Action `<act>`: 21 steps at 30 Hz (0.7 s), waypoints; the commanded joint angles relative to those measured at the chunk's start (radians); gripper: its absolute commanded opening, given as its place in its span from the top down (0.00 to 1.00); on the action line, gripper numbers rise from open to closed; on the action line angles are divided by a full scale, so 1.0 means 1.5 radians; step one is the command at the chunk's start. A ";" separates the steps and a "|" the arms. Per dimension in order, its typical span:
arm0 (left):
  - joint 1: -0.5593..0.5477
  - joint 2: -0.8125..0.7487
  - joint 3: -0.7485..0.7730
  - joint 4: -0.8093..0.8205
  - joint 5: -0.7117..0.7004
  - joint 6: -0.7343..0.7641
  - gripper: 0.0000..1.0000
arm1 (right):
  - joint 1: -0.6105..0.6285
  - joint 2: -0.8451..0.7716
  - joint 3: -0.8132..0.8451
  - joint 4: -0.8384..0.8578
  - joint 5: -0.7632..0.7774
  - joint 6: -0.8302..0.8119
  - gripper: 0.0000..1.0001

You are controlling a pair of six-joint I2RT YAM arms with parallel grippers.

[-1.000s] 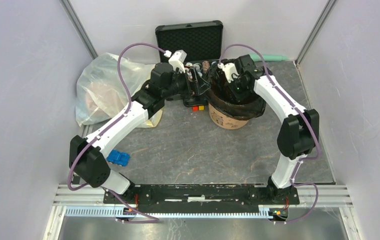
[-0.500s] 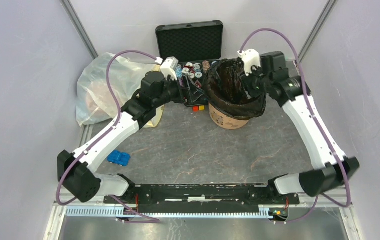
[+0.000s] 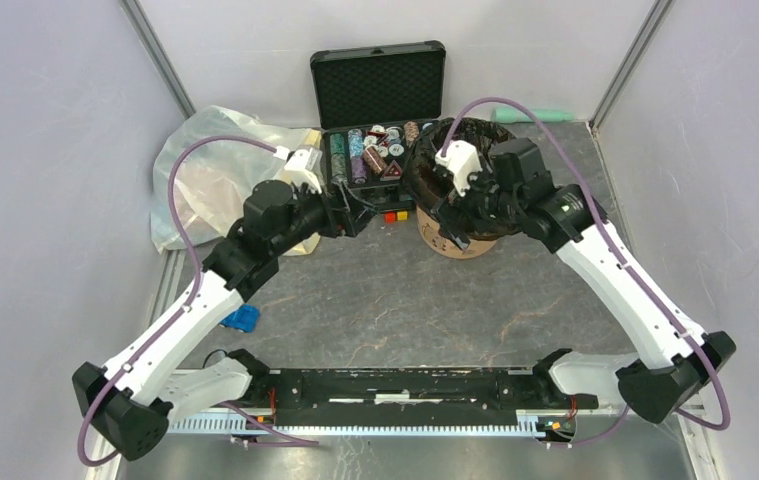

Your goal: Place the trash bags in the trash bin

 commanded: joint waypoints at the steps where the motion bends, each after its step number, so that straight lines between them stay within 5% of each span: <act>1: -0.004 -0.061 -0.035 -0.042 -0.038 0.059 0.14 | 0.022 0.024 -0.004 0.024 0.059 -0.032 0.03; 6: -0.003 -0.119 -0.075 -0.061 -0.056 0.061 0.14 | 0.033 0.082 0.018 0.030 0.106 -0.032 0.09; 13: -0.002 -0.164 -0.090 -0.105 -0.086 0.081 0.14 | 0.036 0.142 0.039 0.026 0.119 -0.049 0.32; 17: -0.002 -0.175 -0.097 -0.113 -0.086 0.083 0.13 | 0.036 0.153 0.031 0.048 0.094 -0.044 0.59; 21: -0.003 -0.178 -0.103 -0.115 -0.087 0.079 0.13 | 0.037 0.174 0.047 0.060 0.053 -0.033 0.72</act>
